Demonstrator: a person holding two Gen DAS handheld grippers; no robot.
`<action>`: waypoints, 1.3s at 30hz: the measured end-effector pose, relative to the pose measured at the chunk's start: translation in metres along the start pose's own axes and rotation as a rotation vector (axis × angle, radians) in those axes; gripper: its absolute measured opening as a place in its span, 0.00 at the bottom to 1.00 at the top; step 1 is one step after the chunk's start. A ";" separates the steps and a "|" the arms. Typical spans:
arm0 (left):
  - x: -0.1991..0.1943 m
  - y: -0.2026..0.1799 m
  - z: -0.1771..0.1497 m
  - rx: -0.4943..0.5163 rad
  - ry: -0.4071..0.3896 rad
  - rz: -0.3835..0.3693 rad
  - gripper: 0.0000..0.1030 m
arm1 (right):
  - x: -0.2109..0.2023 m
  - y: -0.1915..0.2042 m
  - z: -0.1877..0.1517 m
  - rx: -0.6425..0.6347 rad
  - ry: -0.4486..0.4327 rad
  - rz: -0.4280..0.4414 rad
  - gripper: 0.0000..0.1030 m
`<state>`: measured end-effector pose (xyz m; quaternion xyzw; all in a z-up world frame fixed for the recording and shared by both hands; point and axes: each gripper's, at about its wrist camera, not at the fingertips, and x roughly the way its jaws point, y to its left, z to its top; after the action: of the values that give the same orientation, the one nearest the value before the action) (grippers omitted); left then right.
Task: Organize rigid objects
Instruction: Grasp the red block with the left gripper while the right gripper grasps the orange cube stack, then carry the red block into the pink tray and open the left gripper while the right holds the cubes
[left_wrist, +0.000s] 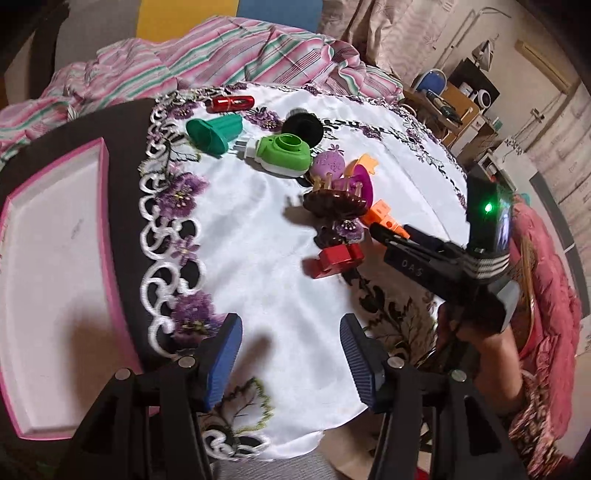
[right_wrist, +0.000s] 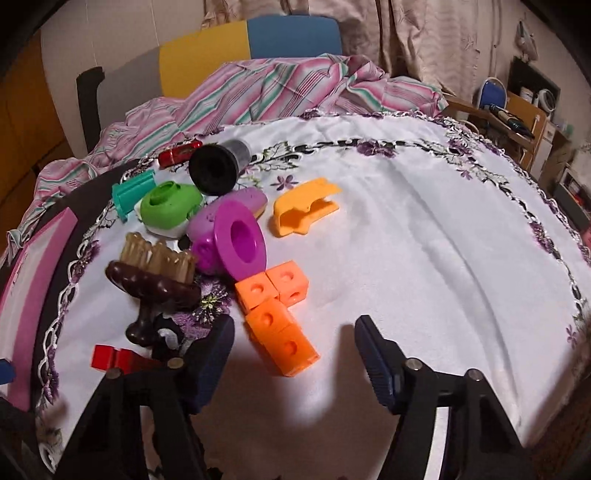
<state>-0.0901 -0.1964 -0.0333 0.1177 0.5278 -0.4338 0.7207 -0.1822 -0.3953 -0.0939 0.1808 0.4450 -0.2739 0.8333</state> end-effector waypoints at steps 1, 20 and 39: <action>0.003 -0.001 0.001 -0.002 0.002 -0.003 0.54 | 0.000 0.002 0.000 -0.012 -0.007 -0.001 0.42; 0.077 -0.043 0.040 0.238 -0.038 0.037 0.47 | -0.019 -0.017 -0.021 0.086 -0.034 -0.008 0.27; 0.083 -0.050 0.022 0.278 -0.027 0.026 0.14 | -0.019 -0.021 -0.024 0.120 -0.054 0.007 0.27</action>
<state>-0.1076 -0.2813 -0.0816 0.2173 0.4512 -0.4951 0.7099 -0.2192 -0.3926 -0.0924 0.2244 0.4044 -0.3021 0.8336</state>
